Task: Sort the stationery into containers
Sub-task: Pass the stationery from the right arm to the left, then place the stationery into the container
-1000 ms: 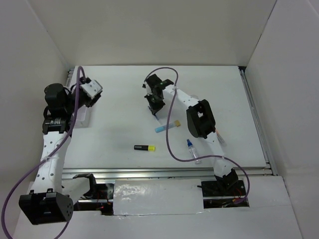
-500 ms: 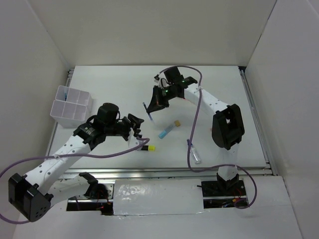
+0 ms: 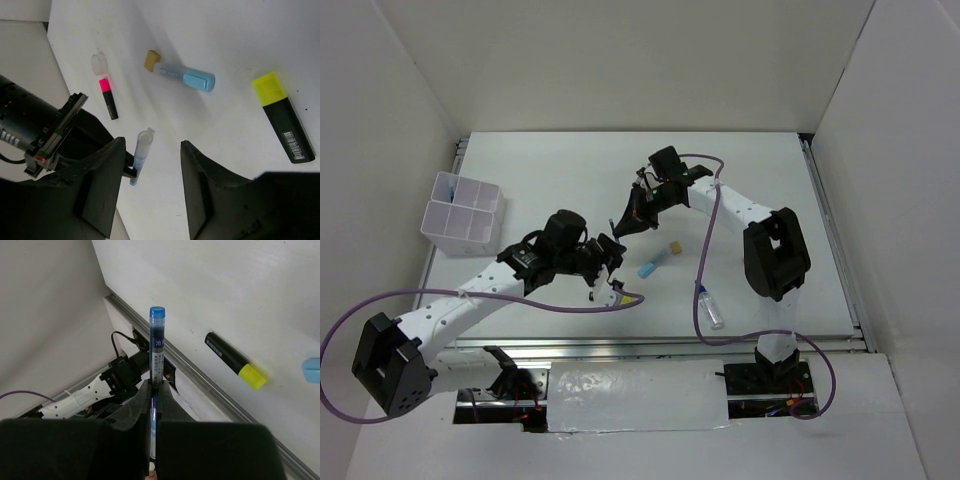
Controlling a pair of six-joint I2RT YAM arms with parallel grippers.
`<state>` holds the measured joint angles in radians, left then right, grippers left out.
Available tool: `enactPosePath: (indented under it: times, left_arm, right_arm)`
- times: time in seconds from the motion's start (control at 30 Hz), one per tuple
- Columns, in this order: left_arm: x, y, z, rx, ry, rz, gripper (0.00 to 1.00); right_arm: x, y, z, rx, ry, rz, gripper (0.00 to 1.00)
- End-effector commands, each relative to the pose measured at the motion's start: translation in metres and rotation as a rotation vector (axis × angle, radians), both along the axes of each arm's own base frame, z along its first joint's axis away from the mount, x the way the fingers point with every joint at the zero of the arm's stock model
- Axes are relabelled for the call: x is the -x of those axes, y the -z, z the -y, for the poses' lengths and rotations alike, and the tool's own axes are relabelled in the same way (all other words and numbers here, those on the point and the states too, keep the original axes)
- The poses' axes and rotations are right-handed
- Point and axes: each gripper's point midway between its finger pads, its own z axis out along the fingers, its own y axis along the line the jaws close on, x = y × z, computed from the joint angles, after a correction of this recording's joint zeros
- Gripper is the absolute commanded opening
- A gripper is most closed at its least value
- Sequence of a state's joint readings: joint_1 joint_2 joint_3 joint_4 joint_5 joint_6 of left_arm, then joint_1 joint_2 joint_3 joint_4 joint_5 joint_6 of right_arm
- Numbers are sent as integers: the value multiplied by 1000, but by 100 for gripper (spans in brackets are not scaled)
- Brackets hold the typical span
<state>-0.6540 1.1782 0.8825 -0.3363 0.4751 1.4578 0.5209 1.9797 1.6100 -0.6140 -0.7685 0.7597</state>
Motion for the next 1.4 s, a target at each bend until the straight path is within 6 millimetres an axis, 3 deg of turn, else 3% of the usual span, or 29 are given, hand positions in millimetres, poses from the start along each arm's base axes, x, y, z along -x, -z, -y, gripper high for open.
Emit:
enactPosePath:
  times: [0.0,0.17,0.43,0.47,0.5,0.53,0.6,0.63,0.7,0.73,0.87,0.9,0.93,0.97,1.03,1.07,1.1,1.13,1.2,1.23,1.3,1.33,1.37]
  left_arm:
    - [-2,-5,12,5,54,34,60]
    - [-4,0,15,-26,63,40,48]
    - [-10,3,16,-44,30,48,16]
    - [-8,2,15,-42,31,50,10]
    - [-7,1,15,-42,33,50,7]
    - [-5,1,14,-41,33,45,5]
    - [4,-8,11,-18,33,39,0]
    - [8,-11,10,-8,28,33,0]
    - [23,-21,7,30,8,-2,0]
    - [28,-34,4,74,-17,-3,0]
    - [8,-86,-12,379,-346,-240,0]
    - [-16,-109,-33,460,-457,-250,0]
    - [-28,-115,-44,542,-563,-348,0]
    - [-54,-132,-78,624,-689,-340,0]
    - [-83,-145,-110,766,-808,-399,0]
    - [-104,-161,-150,845,-890,-351,0]
    - [-115,-166,-170,882,-938,-347,0]
    - [-136,-166,-212,932,-1047,-351,0]
    - [-165,-156,-249,985,-1137,-403,0]
    - [-172,-173,-286,1032,-1188,-361,0]
    - [-195,-166,-318,1083,-1231,-386,0]
    - [-197,-180,-341,1103,-1248,-337,0]
    - [-205,-169,-353,1101,-1267,-355,0]
  right_arm:
    - [-1,-24,-5,-52,8,30,0]
    - [-1,-21,-3,-28,20,26,0]
    - [1,-18,-3,-29,17,23,3]
    - [1,-18,-3,-36,11,28,14]
    - [-2,-20,-2,-46,9,43,41]
    - [-3,-22,-1,-60,1,48,56]
    - [-16,-25,11,-59,17,81,82]
    - [-26,-34,15,-68,28,117,90]
    - [-48,-45,33,-46,59,192,94]
    - [-67,-50,56,-34,98,238,94]
    - [-103,-70,121,-19,225,332,94]
    - [-104,-70,135,-22,248,332,94]
    - [-109,-69,154,-21,286,332,94]
    - [-111,-69,161,-24,298,335,93]
    - [-110,-66,179,-29,323,331,93]
    - [-108,-64,182,-35,323,324,92]
    - [-108,-64,184,-37,324,323,92]
    - [-109,-64,189,-36,329,327,92]
    - [-109,-65,189,-44,323,331,92]
    - [-109,-67,189,-44,323,335,91]
    - [-109,-67,189,-44,319,340,91]
    - [-110,-67,190,-44,320,338,91]
    - [-110,-67,190,-45,319,341,91]
